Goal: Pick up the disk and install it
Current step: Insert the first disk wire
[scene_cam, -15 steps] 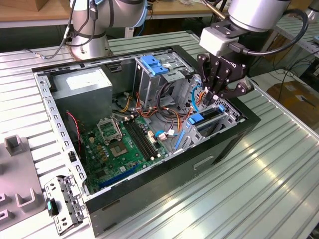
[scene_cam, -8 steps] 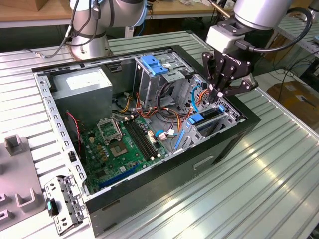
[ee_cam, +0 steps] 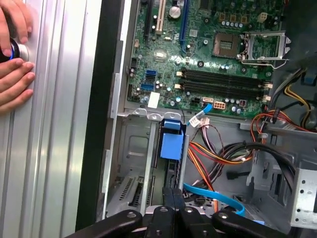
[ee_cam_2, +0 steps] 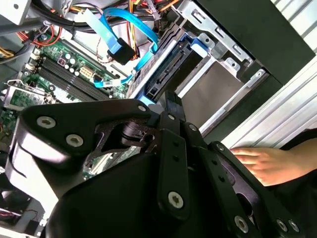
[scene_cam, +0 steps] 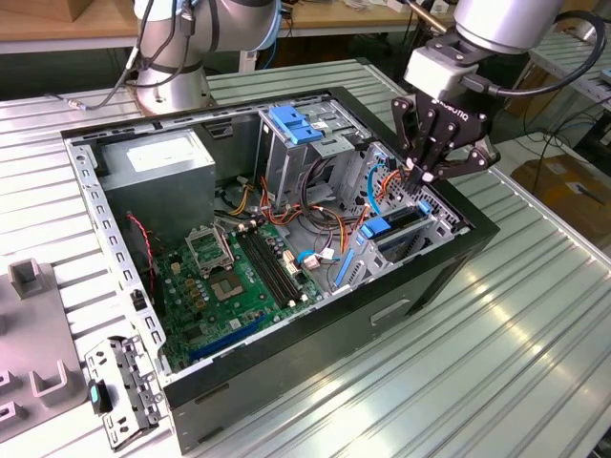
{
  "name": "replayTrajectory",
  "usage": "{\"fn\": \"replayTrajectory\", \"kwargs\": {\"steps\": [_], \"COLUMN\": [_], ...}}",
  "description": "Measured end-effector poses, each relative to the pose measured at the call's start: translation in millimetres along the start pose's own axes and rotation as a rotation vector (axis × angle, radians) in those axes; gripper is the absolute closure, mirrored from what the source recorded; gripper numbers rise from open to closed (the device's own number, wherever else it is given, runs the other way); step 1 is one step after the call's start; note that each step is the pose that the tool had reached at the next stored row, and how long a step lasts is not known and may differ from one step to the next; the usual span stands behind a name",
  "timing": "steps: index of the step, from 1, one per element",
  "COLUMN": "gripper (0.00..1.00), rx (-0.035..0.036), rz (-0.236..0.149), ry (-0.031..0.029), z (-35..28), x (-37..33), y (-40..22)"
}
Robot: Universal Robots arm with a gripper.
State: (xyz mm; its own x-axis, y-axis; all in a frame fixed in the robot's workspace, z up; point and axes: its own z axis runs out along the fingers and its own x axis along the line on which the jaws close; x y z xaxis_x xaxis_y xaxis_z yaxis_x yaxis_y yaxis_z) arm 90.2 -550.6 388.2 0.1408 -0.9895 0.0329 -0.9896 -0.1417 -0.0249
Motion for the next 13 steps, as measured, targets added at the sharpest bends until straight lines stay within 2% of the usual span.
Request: {"fn": "replayTrajectory", "kwargs": {"steps": [3, 7, 13], "gripper": [0.89, 0.89, 0.89], "rx": [0.0005, 0.0006, 0.0004], "rz": [-0.02, -0.023, -0.033], "ry": [-0.0007, -0.0001, 0.0022], "z": [-3.2, -3.0, -1.3], "x": [0.1, 0.4, 0.9], "y": [-1.2, -5.1, -19.2]}}
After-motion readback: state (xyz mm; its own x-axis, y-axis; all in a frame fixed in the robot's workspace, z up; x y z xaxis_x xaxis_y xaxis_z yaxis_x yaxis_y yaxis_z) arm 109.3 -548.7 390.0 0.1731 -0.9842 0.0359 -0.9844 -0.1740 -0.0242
